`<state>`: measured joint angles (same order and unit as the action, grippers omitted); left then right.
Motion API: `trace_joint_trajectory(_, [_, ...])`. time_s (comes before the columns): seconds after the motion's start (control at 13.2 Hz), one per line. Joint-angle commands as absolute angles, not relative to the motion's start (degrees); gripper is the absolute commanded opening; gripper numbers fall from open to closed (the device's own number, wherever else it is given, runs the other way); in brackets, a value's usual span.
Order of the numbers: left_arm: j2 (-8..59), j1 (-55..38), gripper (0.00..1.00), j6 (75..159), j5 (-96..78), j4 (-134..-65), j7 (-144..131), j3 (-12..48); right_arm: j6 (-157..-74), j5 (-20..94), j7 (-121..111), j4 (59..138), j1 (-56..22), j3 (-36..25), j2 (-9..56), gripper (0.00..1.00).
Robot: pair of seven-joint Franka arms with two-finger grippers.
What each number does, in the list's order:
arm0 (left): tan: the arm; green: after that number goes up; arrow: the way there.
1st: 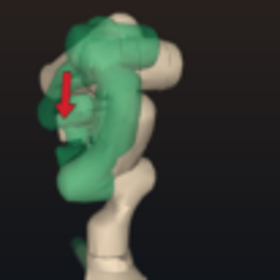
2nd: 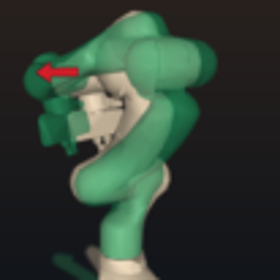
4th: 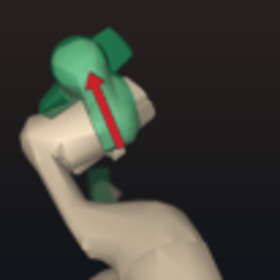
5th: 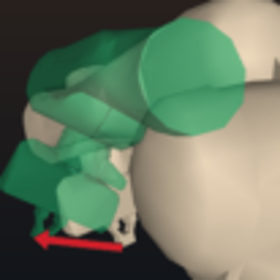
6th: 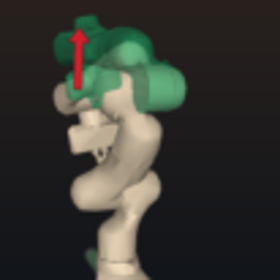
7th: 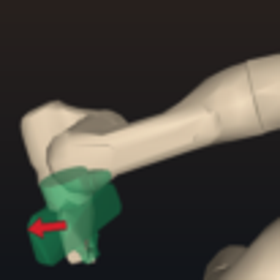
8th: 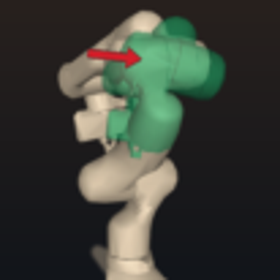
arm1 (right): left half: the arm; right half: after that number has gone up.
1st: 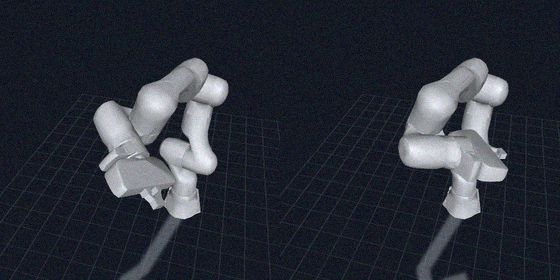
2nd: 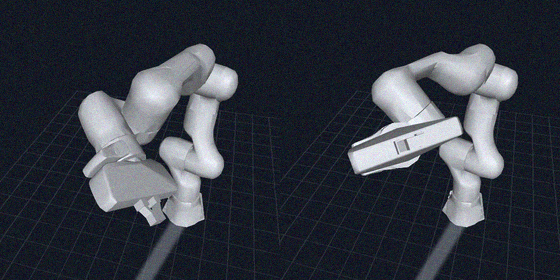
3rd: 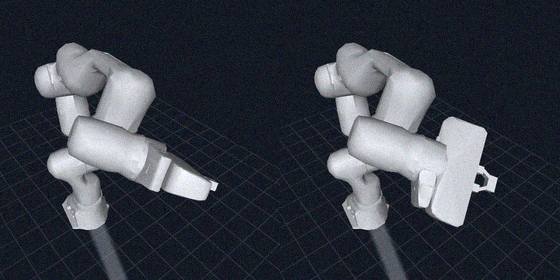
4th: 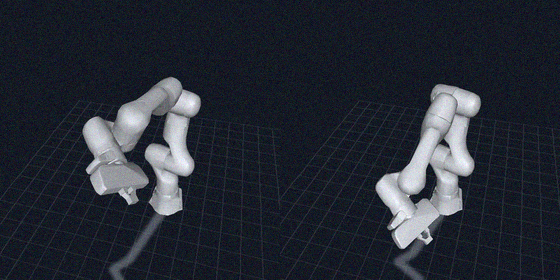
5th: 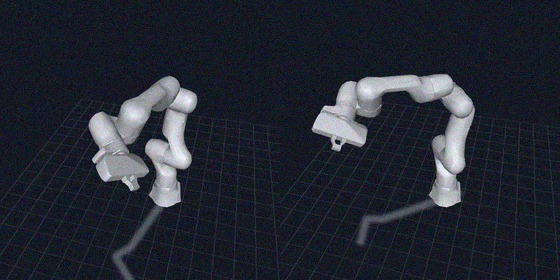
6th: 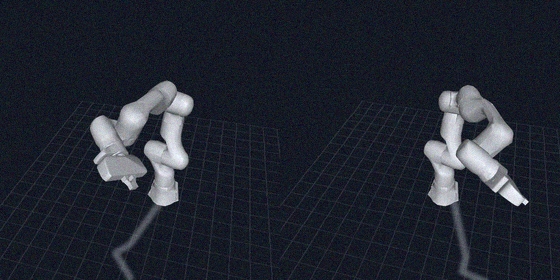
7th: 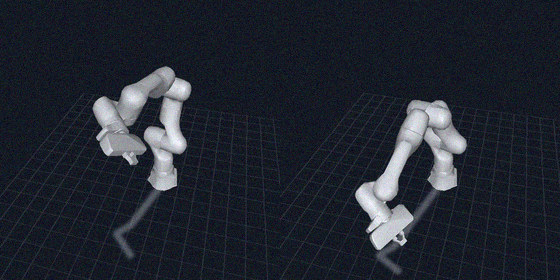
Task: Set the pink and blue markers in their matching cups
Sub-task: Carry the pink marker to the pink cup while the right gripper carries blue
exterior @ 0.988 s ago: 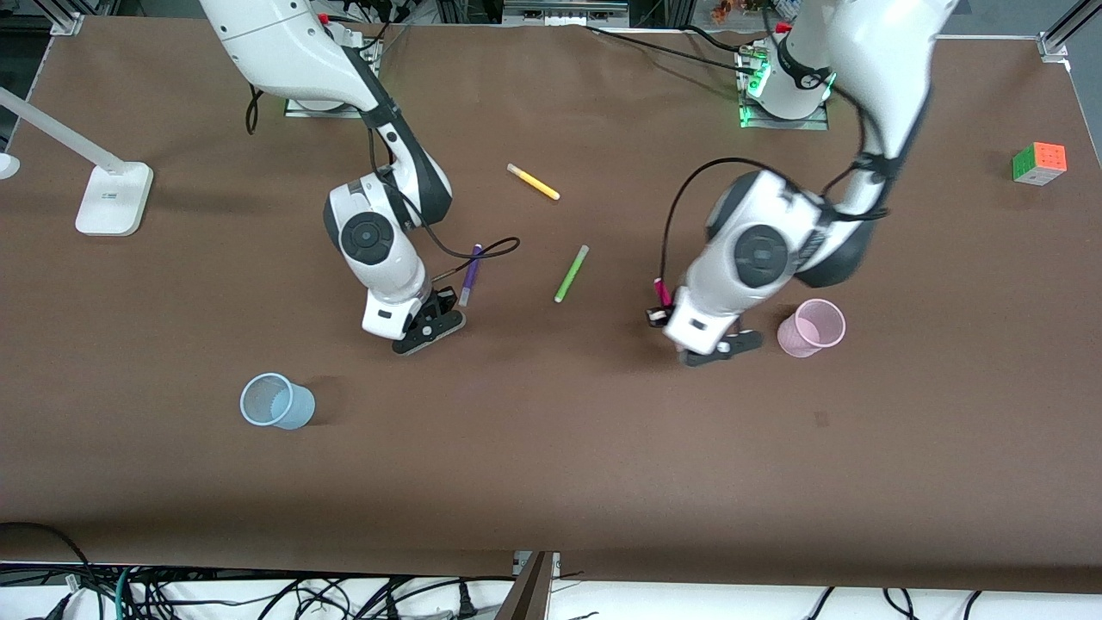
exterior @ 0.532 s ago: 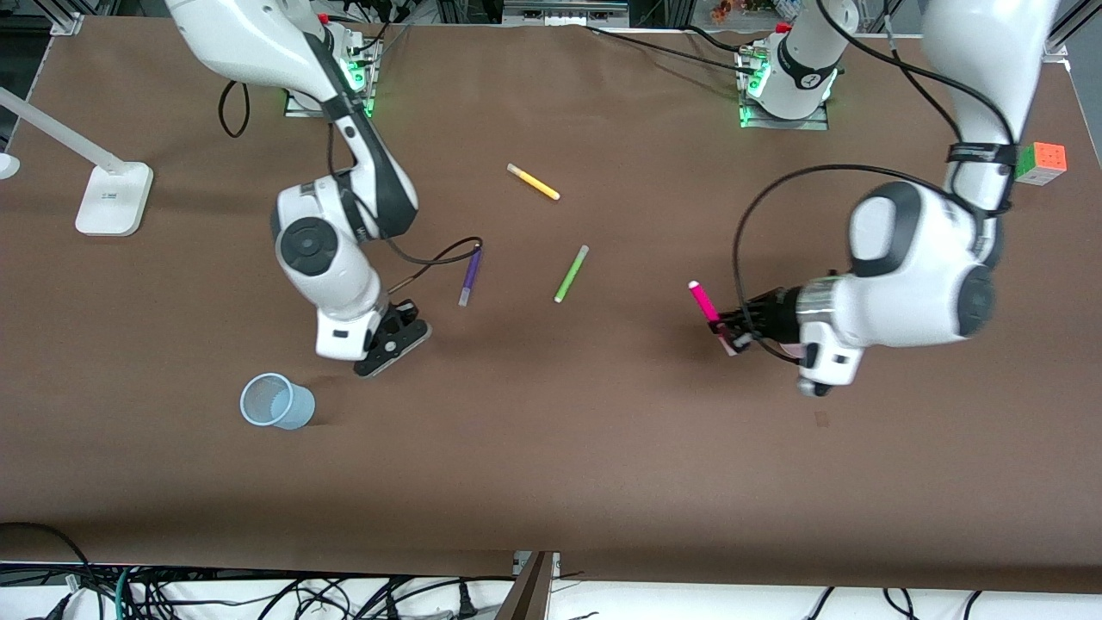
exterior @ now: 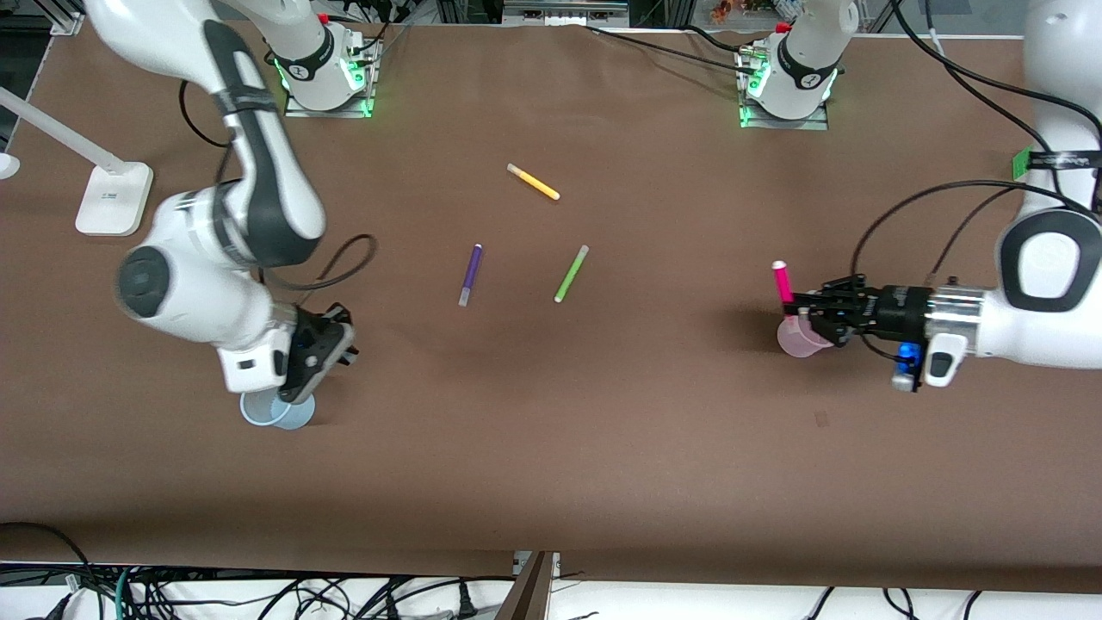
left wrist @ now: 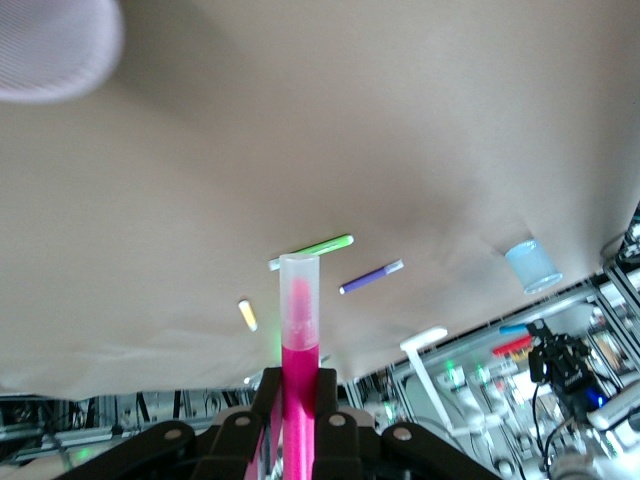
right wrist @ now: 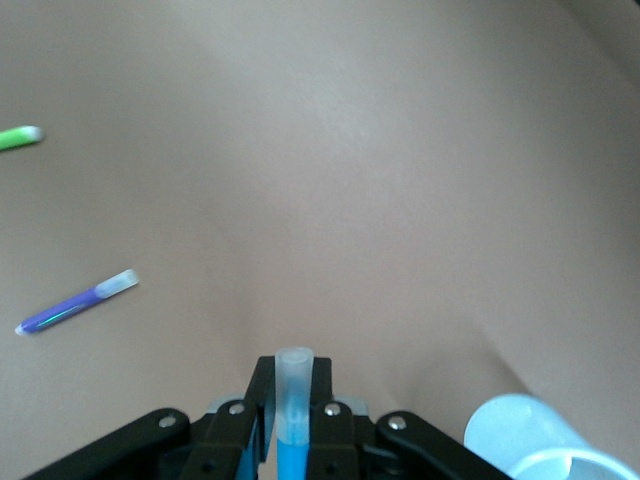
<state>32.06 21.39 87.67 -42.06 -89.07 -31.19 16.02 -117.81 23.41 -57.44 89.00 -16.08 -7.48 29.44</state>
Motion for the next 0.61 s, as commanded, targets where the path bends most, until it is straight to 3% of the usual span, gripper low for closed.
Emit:
trace_joint_trajectory(0.0, [35.8,24.9,0.0,83.9,-43.9,-89.6,-25.6,17.0,-115.0,32.7,-72.2,88.2,-11.0,-6.6,29.8,0.14])
trace_joint_trajectory(0.53, [42.0,30.1,0.0,82.3,-43.7,-90.9,-15.0,16.4,-107.0,43.9,-100.3,86.4,-3.8,-6.5,31.4,0.14])
